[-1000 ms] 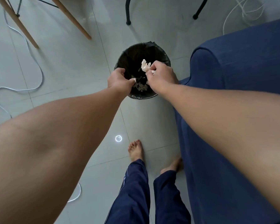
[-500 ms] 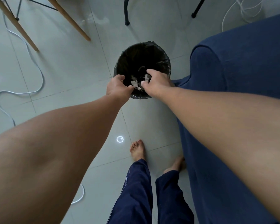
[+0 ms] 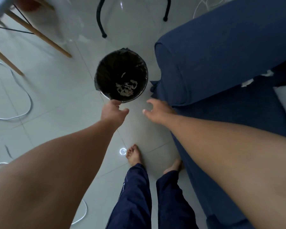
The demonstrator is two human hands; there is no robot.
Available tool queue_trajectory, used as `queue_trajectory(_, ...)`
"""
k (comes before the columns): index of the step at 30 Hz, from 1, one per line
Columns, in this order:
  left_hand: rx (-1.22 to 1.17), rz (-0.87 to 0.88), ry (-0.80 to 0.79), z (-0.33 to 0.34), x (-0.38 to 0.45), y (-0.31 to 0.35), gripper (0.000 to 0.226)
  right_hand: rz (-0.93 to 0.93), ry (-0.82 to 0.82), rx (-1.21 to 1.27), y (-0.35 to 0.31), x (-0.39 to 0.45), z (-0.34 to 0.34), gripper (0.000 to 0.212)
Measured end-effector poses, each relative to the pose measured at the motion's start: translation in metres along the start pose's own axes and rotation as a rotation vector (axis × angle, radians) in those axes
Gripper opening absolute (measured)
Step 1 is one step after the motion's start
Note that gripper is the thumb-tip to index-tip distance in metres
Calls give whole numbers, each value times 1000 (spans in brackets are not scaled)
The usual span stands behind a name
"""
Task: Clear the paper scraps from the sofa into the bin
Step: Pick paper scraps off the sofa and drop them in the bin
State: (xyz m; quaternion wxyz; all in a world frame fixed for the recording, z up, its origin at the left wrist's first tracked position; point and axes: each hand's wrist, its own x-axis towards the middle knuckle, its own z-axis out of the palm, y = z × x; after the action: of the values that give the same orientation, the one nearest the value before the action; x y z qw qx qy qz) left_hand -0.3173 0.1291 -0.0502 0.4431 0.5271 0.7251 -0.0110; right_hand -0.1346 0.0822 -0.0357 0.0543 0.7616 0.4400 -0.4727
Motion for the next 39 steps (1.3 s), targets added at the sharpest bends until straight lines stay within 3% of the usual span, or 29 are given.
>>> queue_trajectory(4, 71, 42, -46, 26, -26, 18, 51, 4, -61, 55, 45, -22, -12, 59)
queue_trajectory(13, 169, 187, -137, 97, -93, 77, 45, 44, -24, 228, 149, -72, -48, 62)
queue_trajectory(17, 149, 250, -169, 136, -121, 103, 22, 91, 44, 273, 200, -87, -74, 63)
queue_trajectory(24, 164, 283, -248, 217, -145, 161, 49, 165, 142, 366, 293, -103, -107, 65)
queue_trajectory(31, 249, 357, -252, 272, -150, 230, 48, 225, 211, 401, 365, -107, -123, 68)
queue_trajectory(39, 405, 480, -284, 306, -149, 287, 50, 280, 293, 443, 403, -117, -141, 66)
